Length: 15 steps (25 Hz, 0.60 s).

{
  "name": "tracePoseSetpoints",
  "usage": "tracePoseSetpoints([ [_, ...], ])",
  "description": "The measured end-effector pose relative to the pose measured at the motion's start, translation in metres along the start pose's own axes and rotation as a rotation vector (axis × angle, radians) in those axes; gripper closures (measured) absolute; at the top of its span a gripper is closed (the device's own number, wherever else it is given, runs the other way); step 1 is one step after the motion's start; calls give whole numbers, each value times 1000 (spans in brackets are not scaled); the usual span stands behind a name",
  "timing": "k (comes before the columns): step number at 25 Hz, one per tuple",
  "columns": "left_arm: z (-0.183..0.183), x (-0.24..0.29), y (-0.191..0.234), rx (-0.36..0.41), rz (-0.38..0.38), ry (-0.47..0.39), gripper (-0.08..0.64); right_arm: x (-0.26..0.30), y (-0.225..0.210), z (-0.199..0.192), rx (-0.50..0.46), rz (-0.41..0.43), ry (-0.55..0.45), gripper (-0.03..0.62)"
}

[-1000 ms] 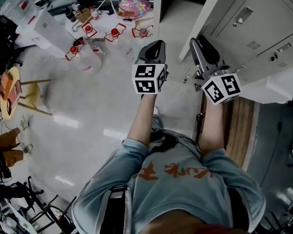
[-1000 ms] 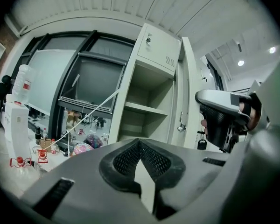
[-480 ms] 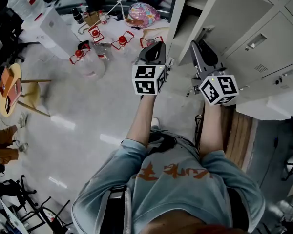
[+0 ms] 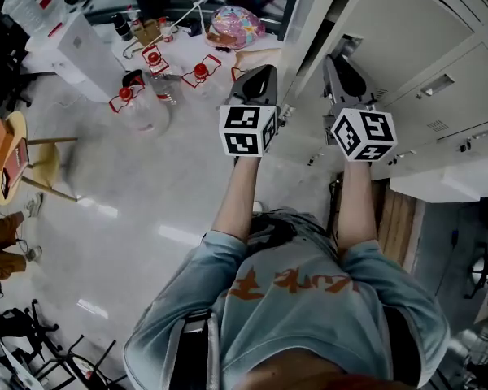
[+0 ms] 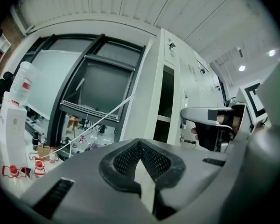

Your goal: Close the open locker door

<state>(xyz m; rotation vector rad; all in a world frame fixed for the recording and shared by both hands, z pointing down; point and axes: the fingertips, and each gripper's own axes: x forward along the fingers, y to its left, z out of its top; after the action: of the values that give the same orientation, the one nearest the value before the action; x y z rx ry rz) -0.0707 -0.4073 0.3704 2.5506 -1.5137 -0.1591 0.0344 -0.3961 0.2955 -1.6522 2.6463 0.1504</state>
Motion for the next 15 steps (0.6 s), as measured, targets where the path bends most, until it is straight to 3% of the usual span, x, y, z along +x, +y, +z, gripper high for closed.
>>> tracePoseSetpoints([
  [6,4,18,-11,21,-53,-2,541,18,-10,-3,-28,-31,16,523],
  [15,7,30,-6,44,-55,0,541,43,-23,-6,-6,-64,10,531],
])
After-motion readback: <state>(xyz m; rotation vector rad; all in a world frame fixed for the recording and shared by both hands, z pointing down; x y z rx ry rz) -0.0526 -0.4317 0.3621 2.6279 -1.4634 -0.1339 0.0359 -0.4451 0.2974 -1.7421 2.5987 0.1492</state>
